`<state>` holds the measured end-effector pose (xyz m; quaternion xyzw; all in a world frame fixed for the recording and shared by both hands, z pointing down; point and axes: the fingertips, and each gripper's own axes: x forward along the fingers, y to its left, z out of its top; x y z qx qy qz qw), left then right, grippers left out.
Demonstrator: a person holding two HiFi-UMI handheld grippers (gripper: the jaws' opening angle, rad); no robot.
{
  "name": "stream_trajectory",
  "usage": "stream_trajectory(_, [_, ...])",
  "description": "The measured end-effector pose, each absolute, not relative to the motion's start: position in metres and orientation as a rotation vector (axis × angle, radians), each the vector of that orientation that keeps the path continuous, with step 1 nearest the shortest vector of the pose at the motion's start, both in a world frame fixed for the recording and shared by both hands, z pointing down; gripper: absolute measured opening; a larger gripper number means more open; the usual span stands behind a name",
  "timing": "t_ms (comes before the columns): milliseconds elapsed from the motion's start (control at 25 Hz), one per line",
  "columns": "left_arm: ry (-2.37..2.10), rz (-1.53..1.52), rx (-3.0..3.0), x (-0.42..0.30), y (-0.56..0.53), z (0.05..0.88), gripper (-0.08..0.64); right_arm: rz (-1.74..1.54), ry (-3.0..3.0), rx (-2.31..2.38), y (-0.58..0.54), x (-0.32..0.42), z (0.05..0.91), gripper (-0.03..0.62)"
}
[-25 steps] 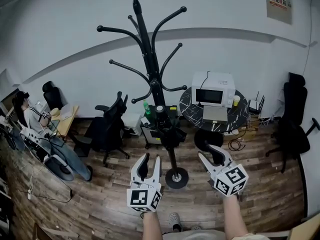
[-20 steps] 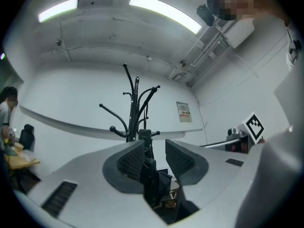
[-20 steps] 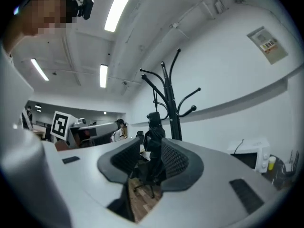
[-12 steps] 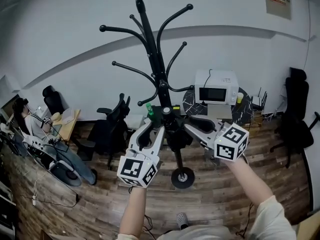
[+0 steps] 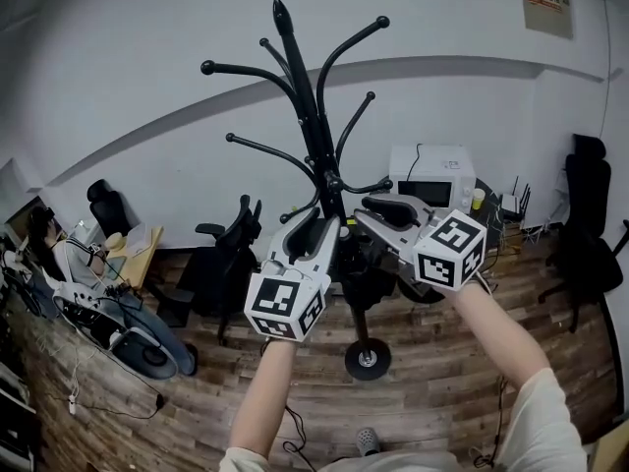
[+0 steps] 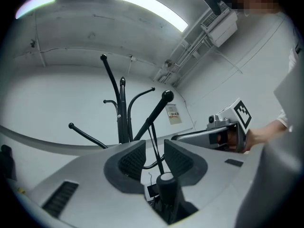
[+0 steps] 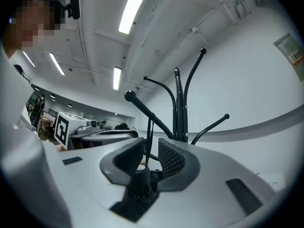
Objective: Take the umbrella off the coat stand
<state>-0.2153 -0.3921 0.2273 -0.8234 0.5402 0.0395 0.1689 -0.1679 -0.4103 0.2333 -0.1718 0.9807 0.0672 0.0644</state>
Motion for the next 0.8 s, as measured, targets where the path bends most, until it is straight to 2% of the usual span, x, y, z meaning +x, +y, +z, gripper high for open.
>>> stream_trajectory(120, [1.516, 0.097, -2.329, -0.209, -0.402, 0.217, 0.120, 0.230, 2.946, -0.537, -0.415, -0.168, 0.223, 0.088])
stream_trajectory(200, [1.516, 0.043, -2.288, -0.209, -0.408, 0.216, 0.102, 0.244, 2.943, -0.557, -0.419, -0.169, 0.222, 0.029])
stream_trajectory(440, [1.511, 0.061, -2.299, -0.209, -0.424, 0.211, 0.080, 0.299, 2.953, -0.546, -0.424, -0.174, 0.215, 0.035])
stream_trajectory(640, [1.465, 0.092, -2.353, -0.207, -0.428, 0.212, 0.031, 0.263, 2.972, -0.503, -0.428, -0.181, 0.217, 0.054])
stream_trajectory(800, [1.456, 0.080, -2.355, -0.211, -0.426, 0.211, 0.023, 0.223, 2.983, -0.441, -0.426, -0.186, 0.216, 0.078])
